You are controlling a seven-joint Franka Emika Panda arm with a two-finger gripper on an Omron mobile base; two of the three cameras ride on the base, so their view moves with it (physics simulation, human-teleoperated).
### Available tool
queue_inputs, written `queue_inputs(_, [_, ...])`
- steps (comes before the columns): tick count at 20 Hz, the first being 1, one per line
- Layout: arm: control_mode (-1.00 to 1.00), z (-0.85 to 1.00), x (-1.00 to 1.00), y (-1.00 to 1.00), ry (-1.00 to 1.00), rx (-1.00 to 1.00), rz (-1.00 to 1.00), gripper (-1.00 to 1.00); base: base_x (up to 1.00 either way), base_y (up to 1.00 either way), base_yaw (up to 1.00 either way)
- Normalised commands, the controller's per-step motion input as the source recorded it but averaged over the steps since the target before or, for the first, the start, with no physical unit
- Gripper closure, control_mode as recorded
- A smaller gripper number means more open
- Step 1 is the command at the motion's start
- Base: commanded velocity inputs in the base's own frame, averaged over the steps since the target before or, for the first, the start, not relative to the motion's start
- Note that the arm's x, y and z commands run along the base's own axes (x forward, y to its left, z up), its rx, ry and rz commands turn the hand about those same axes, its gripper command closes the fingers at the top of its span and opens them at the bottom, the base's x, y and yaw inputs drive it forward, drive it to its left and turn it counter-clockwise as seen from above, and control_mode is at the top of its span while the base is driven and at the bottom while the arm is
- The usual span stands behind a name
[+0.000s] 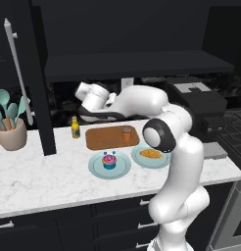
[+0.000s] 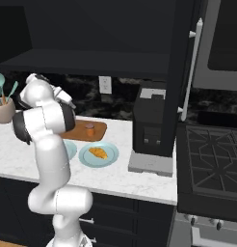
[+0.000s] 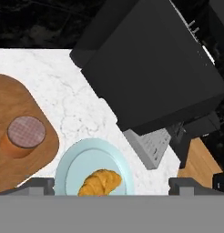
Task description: From the different types of pastries on the counter, select a croissant and place it on the cutting board. Then retrieve a jar of jam from the cabinet and place it alongside the croissant on the cutting board.
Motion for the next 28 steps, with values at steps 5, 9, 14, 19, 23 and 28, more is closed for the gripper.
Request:
queue_inputs(5, [-1.00, 0.01, -0.83, -0.17, 0.00, 0.05, 0.07, -1.00, 0.00, 0.00, 0.00])
queue_inputs(9, [-1.00, 0.02, -0.89, -0.57, 0.00, 0.11, 0.03, -1.00, 0.00, 0.00, 0.00])
queue_inputs(14, [-1.00, 0.06, -0.59, -0.80, 0.00, 0.40, 0.09, -1.00, 0.00, 0.00, 0.00])
queue_inputs(19, [-1.00, 0.31, -0.40, -0.59, 0.09, 0.44, 0.18, -1.00, 0.00, 0.00, 0.00])
queue_inputs(23, [-1.00, 0.02, 0.08, -0.15, 0.03, 0.10, 0.00, -1.00, 0.00, 0.00, 0.00])
queue_inputs(28, [-1.00, -0.07, 0.41, 0.06, 0.08, 0.06, 0.04, -1.00, 0.00, 0.00, 0.00])
